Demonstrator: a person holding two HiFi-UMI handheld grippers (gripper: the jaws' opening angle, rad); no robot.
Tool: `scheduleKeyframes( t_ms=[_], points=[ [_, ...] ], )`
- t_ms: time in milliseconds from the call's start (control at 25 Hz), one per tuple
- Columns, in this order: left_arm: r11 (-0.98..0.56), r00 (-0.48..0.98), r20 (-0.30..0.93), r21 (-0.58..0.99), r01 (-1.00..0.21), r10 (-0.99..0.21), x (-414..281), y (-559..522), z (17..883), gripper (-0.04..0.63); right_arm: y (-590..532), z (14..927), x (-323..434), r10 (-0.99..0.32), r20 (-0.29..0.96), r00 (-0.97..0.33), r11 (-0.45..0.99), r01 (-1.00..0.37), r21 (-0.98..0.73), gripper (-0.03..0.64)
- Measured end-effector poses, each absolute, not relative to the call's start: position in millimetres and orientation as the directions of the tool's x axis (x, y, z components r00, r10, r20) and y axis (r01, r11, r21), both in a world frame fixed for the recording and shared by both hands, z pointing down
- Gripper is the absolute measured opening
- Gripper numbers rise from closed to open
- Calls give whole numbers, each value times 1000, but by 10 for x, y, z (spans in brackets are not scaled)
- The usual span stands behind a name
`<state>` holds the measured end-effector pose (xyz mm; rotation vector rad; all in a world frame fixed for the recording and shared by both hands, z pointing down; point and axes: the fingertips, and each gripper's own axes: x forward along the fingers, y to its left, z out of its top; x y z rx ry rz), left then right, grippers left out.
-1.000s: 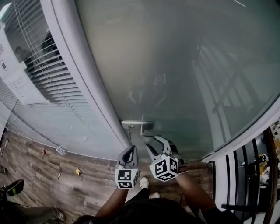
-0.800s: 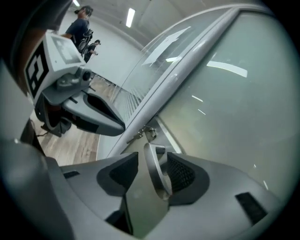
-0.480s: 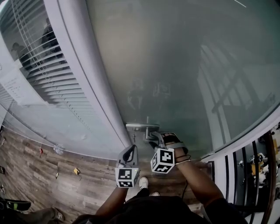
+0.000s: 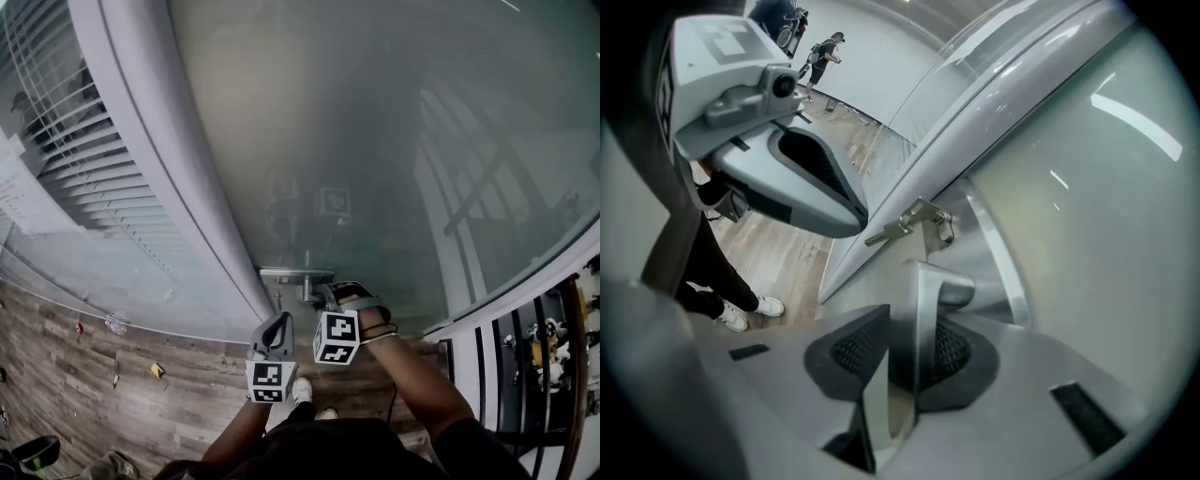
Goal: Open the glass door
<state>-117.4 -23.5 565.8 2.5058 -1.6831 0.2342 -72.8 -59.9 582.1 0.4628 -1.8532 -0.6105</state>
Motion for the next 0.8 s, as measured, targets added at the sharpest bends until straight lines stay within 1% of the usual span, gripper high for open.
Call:
scheduleKeyframes(
  t_ms=[120,400,520,640,800],
  points=[
    [-385,379,202,12,-923,-903,-1168,-248,5711,2,-640,5835,-783,-574,739,-353,795,-24,606,29],
    [-380,378,216,33,-924,-900,-1138,-224,5766,2,-596,5830,-800,-502,765,-404,844,-36,535,23],
    [-379,377,218,38,-925,-900,-1143,-210,5770,2,-581,5831,-828,-479,756,-447,860,-63,507,20],
    [-379,378,216,40,-925,-900,-1164,-237,5761,2,-598,5820,-880,-459,725,-514,872,-108,477,18],
    [-377,378,214,44,-925,-901,-1164,-243,5754,2,-611,5805,-939,-444,651,-616,882,-172,438,17]
  ],
)
